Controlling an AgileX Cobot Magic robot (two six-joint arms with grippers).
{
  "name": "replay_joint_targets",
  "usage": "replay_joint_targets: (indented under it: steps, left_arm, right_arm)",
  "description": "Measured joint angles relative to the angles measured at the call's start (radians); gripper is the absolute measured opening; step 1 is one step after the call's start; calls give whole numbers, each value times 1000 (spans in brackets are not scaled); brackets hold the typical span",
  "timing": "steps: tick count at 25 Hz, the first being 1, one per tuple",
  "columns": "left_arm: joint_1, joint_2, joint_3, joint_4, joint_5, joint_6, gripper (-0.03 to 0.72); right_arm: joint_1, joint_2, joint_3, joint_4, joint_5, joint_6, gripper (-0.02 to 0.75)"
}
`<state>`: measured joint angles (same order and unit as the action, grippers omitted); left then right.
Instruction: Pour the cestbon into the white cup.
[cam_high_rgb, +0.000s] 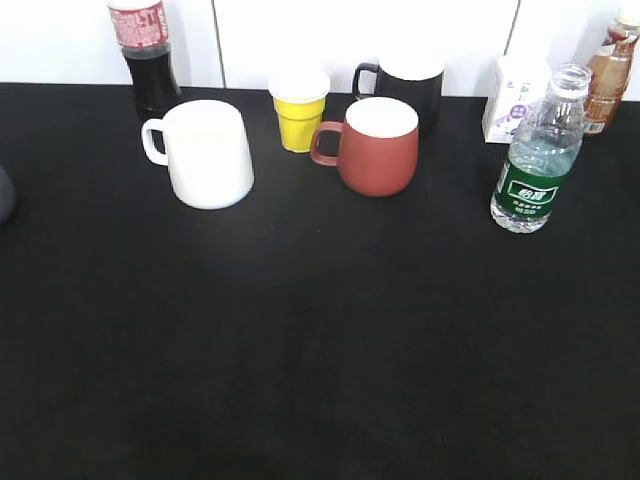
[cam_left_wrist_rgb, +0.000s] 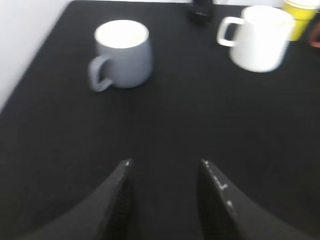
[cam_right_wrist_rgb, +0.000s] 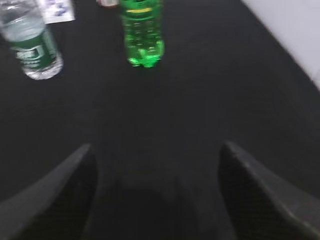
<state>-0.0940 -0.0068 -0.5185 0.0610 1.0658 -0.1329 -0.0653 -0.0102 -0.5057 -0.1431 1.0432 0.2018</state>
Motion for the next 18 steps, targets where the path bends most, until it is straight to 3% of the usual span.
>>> replay_joint_targets:
  steps: [2, 18]
  left_arm:
    - [31, 0, 0, 0, 0, 0, 321]
    - [32, 0, 0, 0, 0, 0, 285]
  right_arm:
    - [-3, 0, 0, 0, 0, 0, 575]
    - [-3, 0, 0, 0, 0, 0, 575]
